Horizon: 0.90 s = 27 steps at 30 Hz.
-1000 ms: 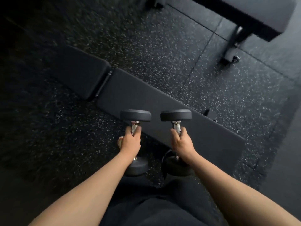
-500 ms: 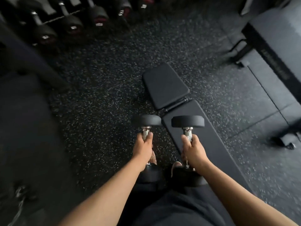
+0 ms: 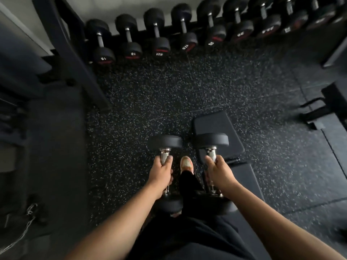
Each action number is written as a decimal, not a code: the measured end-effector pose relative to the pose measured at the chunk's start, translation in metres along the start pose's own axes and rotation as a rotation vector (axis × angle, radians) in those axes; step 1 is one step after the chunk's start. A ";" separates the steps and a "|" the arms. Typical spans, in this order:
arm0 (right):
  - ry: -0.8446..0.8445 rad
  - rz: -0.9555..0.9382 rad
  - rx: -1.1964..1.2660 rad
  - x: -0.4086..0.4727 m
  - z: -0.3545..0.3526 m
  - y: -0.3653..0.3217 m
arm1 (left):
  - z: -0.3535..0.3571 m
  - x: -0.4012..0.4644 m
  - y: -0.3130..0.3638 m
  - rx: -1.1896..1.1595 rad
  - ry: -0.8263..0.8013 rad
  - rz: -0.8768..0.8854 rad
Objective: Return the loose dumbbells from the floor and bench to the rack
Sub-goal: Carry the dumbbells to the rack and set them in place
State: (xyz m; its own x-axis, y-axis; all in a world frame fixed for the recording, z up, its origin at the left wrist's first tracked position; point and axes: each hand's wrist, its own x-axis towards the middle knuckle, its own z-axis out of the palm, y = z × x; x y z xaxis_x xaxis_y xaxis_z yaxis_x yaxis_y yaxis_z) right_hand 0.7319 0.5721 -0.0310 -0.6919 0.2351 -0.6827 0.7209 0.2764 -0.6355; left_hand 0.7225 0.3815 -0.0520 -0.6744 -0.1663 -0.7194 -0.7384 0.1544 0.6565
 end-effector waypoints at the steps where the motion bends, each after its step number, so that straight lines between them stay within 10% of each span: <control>1: -0.014 -0.004 0.006 0.009 -0.002 -0.011 | -0.001 0.008 0.012 -0.001 0.010 -0.001; 27: -0.039 0.013 -0.004 0.223 0.064 -0.303 | -0.093 0.263 0.270 -0.077 0.017 0.012</control>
State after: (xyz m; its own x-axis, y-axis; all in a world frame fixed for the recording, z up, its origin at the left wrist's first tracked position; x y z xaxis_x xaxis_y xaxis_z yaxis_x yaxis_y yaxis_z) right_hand 0.3615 0.4808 -0.0134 -0.6803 0.2018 -0.7046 0.7297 0.2771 -0.6251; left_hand 0.3460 0.2892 -0.0426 -0.6828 -0.1812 -0.7078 -0.7276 0.0812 0.6812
